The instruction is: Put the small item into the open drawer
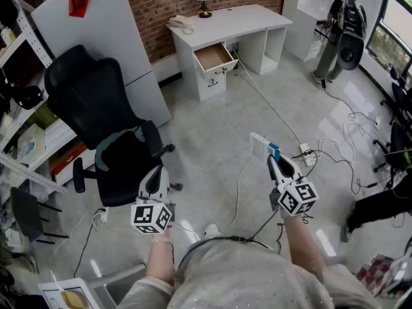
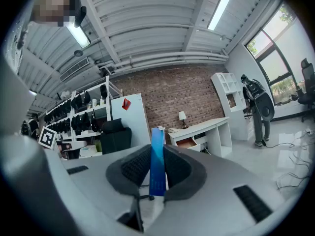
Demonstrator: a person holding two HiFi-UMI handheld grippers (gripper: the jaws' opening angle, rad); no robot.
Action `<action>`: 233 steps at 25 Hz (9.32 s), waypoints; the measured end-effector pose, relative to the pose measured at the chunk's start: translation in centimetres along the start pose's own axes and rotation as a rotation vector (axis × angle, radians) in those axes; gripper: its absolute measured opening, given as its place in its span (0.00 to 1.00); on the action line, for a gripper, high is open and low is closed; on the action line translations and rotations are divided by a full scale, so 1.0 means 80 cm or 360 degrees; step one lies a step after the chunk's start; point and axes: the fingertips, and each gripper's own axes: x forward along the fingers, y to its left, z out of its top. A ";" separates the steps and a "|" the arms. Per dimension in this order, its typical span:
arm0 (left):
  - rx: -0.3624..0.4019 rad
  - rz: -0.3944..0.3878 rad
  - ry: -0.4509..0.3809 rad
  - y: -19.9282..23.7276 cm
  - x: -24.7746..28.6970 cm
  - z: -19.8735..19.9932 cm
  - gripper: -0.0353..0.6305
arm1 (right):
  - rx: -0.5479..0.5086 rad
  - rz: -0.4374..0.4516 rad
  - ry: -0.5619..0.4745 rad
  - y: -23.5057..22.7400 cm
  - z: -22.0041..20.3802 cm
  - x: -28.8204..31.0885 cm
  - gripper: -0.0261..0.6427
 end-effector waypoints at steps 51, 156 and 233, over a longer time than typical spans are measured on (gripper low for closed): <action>-0.0022 -0.0187 0.0153 0.094 0.313 -0.028 0.06 | 0.0146 -0.0198 0.0057 -0.143 -0.008 0.238 0.15; -0.0327 -0.0166 0.0591 0.333 1.058 -0.212 0.06 | 0.0246 0.0256 0.0594 -0.392 -0.088 1.091 0.16; -0.0393 -0.0024 0.0543 0.362 1.099 -0.262 0.06 | -0.0568 0.0549 0.1106 -0.354 -0.226 1.174 0.11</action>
